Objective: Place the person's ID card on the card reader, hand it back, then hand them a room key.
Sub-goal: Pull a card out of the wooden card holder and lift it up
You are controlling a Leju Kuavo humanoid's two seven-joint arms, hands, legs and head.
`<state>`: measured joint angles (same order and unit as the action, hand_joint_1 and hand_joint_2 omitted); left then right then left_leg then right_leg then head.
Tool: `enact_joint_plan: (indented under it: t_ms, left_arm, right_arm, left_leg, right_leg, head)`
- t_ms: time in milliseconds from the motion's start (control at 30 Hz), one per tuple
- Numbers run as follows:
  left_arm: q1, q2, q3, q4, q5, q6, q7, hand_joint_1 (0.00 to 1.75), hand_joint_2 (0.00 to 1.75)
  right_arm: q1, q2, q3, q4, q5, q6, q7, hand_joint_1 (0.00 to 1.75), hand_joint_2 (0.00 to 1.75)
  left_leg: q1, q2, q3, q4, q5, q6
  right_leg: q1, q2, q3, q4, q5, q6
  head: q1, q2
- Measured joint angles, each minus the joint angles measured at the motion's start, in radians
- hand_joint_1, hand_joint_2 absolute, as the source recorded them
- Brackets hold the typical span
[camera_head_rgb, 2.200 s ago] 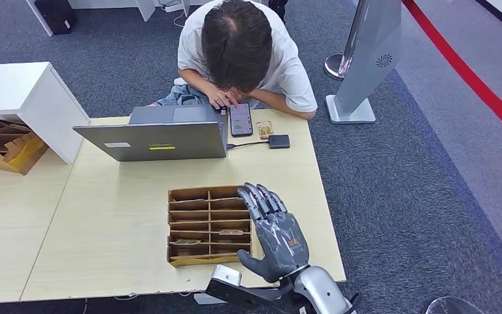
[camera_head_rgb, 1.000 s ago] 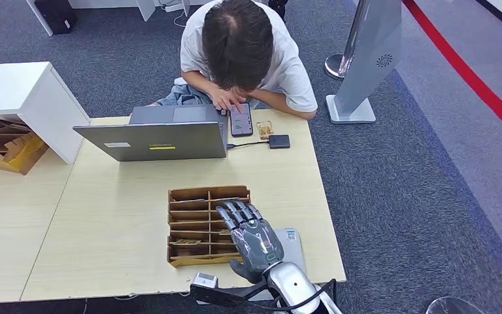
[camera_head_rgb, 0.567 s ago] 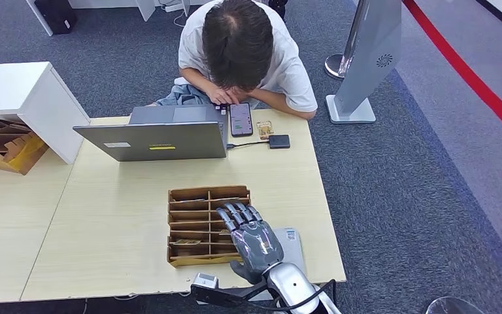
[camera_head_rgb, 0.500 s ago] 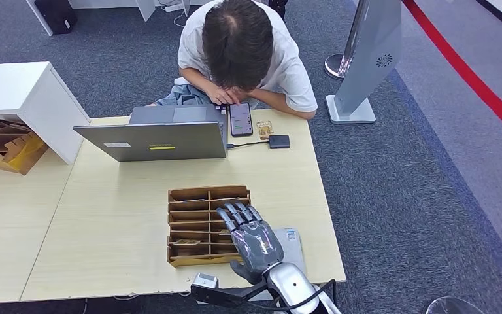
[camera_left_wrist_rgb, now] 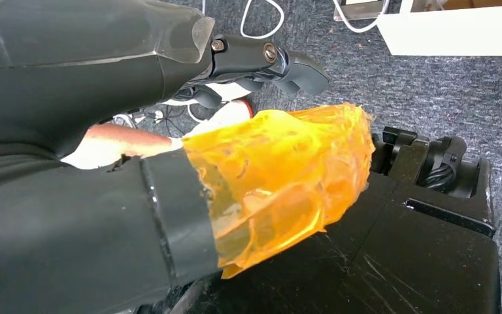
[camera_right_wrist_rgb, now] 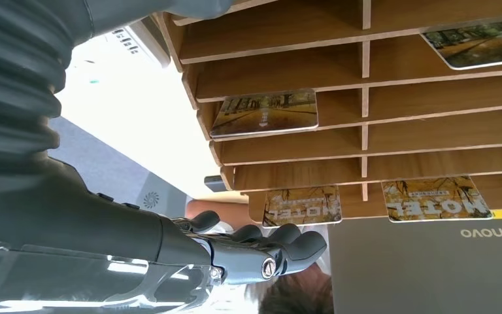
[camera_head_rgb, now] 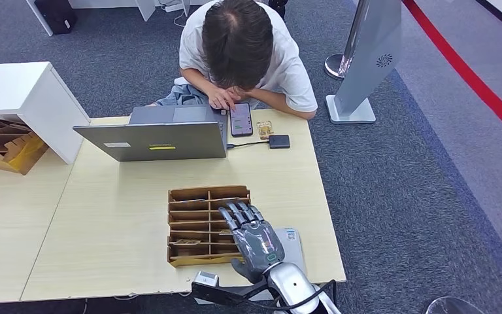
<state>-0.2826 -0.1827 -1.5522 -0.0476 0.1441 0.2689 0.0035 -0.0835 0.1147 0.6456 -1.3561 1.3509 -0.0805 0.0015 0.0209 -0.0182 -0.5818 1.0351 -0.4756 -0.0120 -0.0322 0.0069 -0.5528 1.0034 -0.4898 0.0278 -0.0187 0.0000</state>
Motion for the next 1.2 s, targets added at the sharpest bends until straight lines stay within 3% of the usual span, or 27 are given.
enact_joint_plan:
  t_ms: [333, 833, 1200]
  left_arm:
    - [0.0, 0.0, 0.0, -0.004, -0.001, 0.0, 0.0, 0.0, 0.0]
    - [-0.001, 0.0, 0.0, -0.006, -0.013, -0.008, 0.0, 0.0, 0.0]
    - [-0.002, 0.0, 0.0, -0.008, -0.02, -0.009, 0.0, 0.0, 0.0]
  right_arm:
    - [-0.001, 0.001, -0.001, 0.006, 0.0, 0.0, 0.001, 0.16, 1.75]
    - [-0.004, 0.01, -0.018, 0.034, 0.001, -0.017, 0.015, 0.31, 1.75]
    - [-0.005, 0.02, -0.036, 0.053, 0.005, -0.017, 0.018, 0.3, 1.75]
  left_leg:
    - [0.0, 0.0, 0.0, 0.0, 0.0, 0.0]
    - [0.0, 0.0, 0.0, 0.0, 0.0, 0.0]
    - [0.0, 0.0, 0.0, 0.0, 0.0, 0.0]
  right_leg:
    - [0.0, 0.0, 0.0, 0.0, 0.0, 0.0]
    - [0.0, 0.0, 0.0, 0.0, 0.0, 0.0]
    - [0.0, 0.0, 0.0, 0.0, 0.0, 0.0]
  head:
    - [0.0, 0.0]
    - [0.0, 0.0]
    - [0.0, 0.0]
